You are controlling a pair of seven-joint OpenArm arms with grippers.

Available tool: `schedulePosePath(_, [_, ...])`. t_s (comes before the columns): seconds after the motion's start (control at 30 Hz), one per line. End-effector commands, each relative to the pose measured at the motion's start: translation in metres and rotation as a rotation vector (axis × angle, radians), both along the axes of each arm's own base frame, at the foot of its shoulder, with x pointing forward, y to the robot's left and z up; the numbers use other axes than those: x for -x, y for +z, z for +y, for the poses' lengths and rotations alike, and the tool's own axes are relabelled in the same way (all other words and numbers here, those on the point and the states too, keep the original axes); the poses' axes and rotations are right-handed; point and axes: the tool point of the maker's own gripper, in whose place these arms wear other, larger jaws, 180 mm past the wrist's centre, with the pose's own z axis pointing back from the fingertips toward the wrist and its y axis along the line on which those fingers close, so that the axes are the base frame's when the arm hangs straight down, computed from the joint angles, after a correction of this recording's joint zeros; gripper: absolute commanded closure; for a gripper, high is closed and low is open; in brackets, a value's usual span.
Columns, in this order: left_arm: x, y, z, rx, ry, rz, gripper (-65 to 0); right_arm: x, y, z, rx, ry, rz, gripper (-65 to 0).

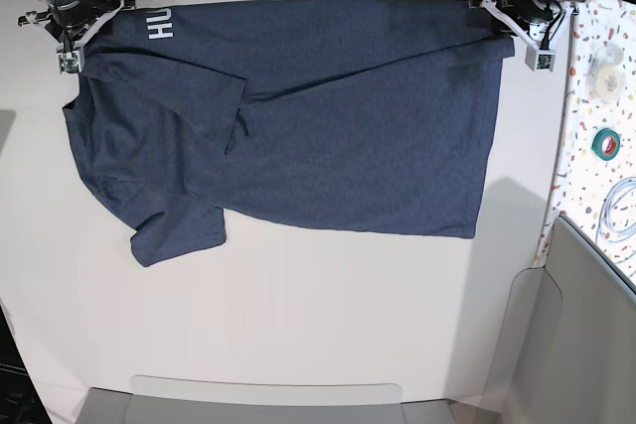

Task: Layout the t-shirt on the table in an organized manner, then fold the t-shirt properly
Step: 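Drag the t-shirt with both grippers away from the hem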

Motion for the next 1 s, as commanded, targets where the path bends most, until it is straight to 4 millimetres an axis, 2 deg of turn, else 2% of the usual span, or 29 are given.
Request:
schedulePosePath(0.0, [0.033,-0.009,-0.002,0.015,-0.005,0.136,-9.8,0.019,-0.007,-0.002,-0.002,-0.009,0.076,0.0])
schedulePosePath(0.1, [0.034,-0.009,-0.002,0.015,-0.005,0.137,-9.8,0.026,-0.009,-0.002,-0.001,-0.009,0.095,0.0])
schedulePosePath(0.2, [0.047,-0.011,-0.002,0.015,-0.005,0.168,-9.6,0.035,-0.012,-0.001,-0.002,-0.008,0.117,0.0])
schedulePosePath(0.3, [0.047,-0.007,-0.006,0.019,-0.015,0.16,-9.5,0.04,-0.013,-0.001,-0.002,-0.006,0.131,0.0])
schedulePosePath(0.4, [0.056,-0.007,-0.006,0.019,-0.016,0.178,-9.5,0.045,-0.017,0.005,-0.006,0.034,0.159,0.0])
schedulePosePath(0.6, [0.057,-0.007,-0.006,0.019,-0.018,0.18,-9.5,0.048,-0.026,0.023,-0.032,0.098,0.193,0.0])
schedulePosePath(0.97, [0.056,-0.006,-0.004,0.014,-0.017,0.178,-9.5,0.048,-0.022,0.012,-0.002,0.11,0.202,0.0])
